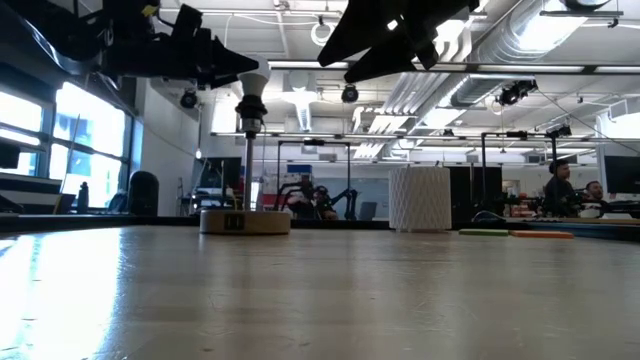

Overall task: Screw lightbulb
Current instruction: Insert the white lightbulb into the desk lamp

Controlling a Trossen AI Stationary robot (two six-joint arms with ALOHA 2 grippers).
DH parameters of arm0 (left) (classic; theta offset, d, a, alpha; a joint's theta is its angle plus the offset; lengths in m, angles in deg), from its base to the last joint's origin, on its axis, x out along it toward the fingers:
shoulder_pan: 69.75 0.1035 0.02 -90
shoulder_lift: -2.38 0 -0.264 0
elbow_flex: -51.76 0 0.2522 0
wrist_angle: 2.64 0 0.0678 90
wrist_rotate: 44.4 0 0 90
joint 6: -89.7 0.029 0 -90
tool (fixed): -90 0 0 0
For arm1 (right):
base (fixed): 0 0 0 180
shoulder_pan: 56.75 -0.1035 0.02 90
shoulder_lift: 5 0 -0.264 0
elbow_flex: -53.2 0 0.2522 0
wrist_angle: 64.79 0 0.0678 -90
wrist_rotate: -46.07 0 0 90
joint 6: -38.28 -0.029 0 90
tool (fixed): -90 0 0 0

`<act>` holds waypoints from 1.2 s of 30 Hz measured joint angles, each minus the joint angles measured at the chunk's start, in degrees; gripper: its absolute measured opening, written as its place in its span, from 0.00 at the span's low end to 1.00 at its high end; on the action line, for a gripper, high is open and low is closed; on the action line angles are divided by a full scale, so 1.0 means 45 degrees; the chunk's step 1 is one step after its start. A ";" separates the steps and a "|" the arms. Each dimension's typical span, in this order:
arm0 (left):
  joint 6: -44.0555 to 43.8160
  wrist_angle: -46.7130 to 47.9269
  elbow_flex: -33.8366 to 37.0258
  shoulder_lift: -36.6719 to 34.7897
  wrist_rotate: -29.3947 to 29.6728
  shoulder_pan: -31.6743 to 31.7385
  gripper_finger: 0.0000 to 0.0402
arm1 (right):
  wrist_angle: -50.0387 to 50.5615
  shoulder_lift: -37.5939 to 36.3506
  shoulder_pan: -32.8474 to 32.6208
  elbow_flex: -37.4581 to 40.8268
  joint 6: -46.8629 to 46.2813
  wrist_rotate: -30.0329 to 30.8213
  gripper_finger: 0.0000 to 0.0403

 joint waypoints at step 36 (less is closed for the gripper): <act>0.0356 -0.0757 0.0015 0.0034 0.1557 -0.2260 0.61 | -0.0266 0.2118 0.0482 0.0010 0.1205 -0.1071 0.74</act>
